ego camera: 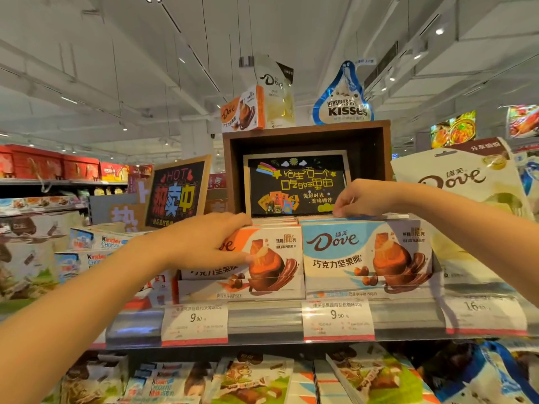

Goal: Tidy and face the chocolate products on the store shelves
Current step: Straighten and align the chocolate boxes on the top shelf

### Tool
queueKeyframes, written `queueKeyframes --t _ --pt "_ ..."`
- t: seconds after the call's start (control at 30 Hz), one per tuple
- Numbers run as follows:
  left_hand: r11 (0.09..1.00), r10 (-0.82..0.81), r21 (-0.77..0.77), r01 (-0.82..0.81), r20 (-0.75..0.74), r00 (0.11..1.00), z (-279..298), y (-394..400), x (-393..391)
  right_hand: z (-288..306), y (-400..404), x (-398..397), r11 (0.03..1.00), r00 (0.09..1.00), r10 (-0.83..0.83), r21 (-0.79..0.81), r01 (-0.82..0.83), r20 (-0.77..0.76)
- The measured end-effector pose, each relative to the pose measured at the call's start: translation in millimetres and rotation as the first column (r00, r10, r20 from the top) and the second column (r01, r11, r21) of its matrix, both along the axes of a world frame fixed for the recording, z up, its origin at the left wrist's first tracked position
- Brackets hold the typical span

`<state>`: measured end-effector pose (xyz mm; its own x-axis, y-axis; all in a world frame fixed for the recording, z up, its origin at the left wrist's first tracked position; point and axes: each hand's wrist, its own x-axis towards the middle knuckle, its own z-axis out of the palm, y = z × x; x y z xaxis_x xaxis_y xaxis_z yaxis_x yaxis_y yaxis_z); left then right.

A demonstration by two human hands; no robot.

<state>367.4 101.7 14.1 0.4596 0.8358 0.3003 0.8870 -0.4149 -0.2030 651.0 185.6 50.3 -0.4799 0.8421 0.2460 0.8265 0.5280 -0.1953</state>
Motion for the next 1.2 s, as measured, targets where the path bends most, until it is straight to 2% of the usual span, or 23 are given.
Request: queueKeyframes --t 0.23,0.37,0.53,0.7,0.8,0.9,0.97,1.03,1.13,1.2 --pt "0.997 -0.045 -0.059 0.048 0.056 0.997 0.6 0.7 -6.4 4.4 -0.9 -1.7 0.978 0.998 -0.054 -0.2 0.058 0.03" --pt "0.998 -0.036 -0.048 0.038 0.04 0.999 -0.3 -0.4 -7.5 -0.3 2.3 2.7 0.979 0.997 -0.013 -0.206 -0.004 -0.08" --pt "1.0 -0.019 -0.008 0.019 0.01 1.0 -1.5 -3.2 -4.6 -8.9 1.9 5.0 0.995 0.984 0.048 -0.076 -0.062 -0.171" --pt "1.0 -0.011 0.0 0.011 -0.002 1.0 -0.8 -4.1 -3.6 -11.9 -1.5 3.3 0.991 0.982 0.026 0.134 0.0 -0.189" --pt "1.0 -0.01 0.005 0.01 0.003 1.0 -1.9 -3.8 -3.9 -7.2 -2.7 5.5 0.914 0.975 0.005 0.397 0.086 -0.223" --pt "1.0 -0.011 0.0 0.011 0.043 0.999 -3.3 -3.3 -3.1 4.9 -5.1 9.4 0.791 0.935 0.066 0.589 0.164 -0.35" --pt "1.0 -0.015 -0.024 0.017 0.077 0.997 -2.7 -3.1 -4.2 12.6 -10.3 9.3 0.754 0.881 0.157 0.631 0.186 -0.447" --pt "0.996 -0.038 -0.071 0.048 0.143 0.989 0.3 -3.7 -7.9 18.1 -15.9 5.3 0.761 0.825 0.229 0.624 0.179 -0.516" --pt "0.993 -0.048 -0.098 0.068 0.194 0.98 7.7 -5.1 -15.1 25.2 -25.6 -5.1 0.773 0.789 0.297 0.62 0.132 -0.538" --pt "0.997 -0.017 -0.065 0.032 0.212 0.977 11.1 -6.4 -21.4 28.9 -33.6 -14.2 0.793 0.73 0.371 0.605 0.073 -0.574"
